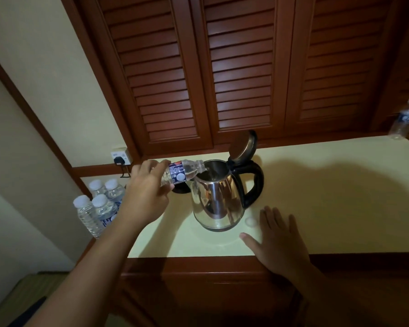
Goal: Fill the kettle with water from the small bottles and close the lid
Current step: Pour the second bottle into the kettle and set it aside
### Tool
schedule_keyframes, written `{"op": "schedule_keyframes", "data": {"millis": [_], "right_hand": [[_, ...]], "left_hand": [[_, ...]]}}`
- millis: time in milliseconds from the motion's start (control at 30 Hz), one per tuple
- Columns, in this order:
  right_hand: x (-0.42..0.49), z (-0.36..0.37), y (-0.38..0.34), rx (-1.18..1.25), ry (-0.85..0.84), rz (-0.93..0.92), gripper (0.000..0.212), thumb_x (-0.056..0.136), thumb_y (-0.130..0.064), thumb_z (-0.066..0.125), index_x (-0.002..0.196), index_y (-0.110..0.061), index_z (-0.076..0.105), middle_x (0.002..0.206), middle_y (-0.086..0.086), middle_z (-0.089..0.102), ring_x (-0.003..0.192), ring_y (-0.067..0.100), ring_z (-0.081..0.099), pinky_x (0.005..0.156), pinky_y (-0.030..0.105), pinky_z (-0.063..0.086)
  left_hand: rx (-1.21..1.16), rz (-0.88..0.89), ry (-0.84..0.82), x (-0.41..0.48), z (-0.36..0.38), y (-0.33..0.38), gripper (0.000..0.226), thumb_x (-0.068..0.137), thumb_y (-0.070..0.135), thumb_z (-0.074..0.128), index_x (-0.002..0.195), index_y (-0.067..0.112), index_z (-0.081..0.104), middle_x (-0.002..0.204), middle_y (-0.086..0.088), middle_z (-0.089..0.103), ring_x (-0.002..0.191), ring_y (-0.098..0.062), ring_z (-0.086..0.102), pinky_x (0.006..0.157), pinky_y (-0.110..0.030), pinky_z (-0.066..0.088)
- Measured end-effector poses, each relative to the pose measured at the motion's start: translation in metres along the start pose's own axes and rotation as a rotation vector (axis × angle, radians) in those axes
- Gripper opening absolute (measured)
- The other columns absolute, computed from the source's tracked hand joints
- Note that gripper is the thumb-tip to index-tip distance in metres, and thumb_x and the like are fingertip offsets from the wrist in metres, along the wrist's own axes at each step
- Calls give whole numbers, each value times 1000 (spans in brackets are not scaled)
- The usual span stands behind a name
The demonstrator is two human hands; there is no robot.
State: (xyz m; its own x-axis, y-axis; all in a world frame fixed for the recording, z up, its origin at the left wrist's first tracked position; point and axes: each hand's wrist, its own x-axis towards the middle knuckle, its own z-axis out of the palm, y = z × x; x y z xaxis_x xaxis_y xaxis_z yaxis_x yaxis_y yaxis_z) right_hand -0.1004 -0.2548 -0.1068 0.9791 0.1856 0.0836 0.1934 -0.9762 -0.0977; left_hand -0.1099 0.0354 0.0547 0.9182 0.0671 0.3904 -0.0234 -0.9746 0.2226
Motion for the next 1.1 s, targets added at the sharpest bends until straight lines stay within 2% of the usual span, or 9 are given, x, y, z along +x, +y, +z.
{"op": "schedule_keyframes", "data": {"millis": [133, 267, 400, 633, 867, 1100], "right_hand": [[0, 0, 1, 3, 15, -4, 100, 91, -81, 11, 161, -10, 10, 170, 11, 10, 157, 29, 6, 124, 56, 0], [0, 1, 2, 34, 16, -1, 100, 90, -82, 11, 161, -12, 11, 170, 10, 9, 157, 27, 5, 124, 56, 0], [-1, -3, 1, 45, 7, 5, 99, 91, -82, 11, 161, -12, 7, 170, 9, 5, 157, 26, 1, 125, 55, -3], [-1, -3, 3, 80, 10, 3, 100, 90, -82, 12, 161, -12, 7, 170, 9, 4, 157, 26, 0, 125, 56, -3], [0, 5, 6, 92, 57, -10, 102, 88, -84, 13, 159, -12, 18, 169, 9, 13, 157, 26, 7, 125, 57, 0], [1, 7, 7, 112, 80, -4, 101, 88, -84, 15, 160, -13, 21, 169, 9, 14, 157, 27, 8, 125, 56, 3]], "left_hand": [[168, 139, 49, 14, -11, 2, 65, 88, 10, 76, 149, 16, 53, 142, -14, 53, 133, -41, 40, 100, -57, 44], [329, 208, 66, 23, -17, 12, 76, 79, 6, 78, 149, 19, 51, 145, -13, 52, 142, -43, 33, 103, -60, 42], [435, 250, 84, 26, -17, 21, 82, 71, 4, 78, 147, 19, 52, 148, -14, 52, 145, -46, 34, 103, -64, 41], [536, 282, 68, 33, -14, 31, 90, 69, 7, 83, 150, 22, 47, 155, -14, 44, 151, -45, 27, 111, -72, 32], [631, 326, 42, 39, -18, 40, 92, 73, 10, 79, 156, 24, 42, 162, -15, 38, 156, -46, 18, 115, -77, 24], [636, 317, 57, 39, -17, 38, 95, 70, 8, 82, 155, 24, 43, 162, -15, 39, 155, -46, 20, 115, -76, 26]]}}
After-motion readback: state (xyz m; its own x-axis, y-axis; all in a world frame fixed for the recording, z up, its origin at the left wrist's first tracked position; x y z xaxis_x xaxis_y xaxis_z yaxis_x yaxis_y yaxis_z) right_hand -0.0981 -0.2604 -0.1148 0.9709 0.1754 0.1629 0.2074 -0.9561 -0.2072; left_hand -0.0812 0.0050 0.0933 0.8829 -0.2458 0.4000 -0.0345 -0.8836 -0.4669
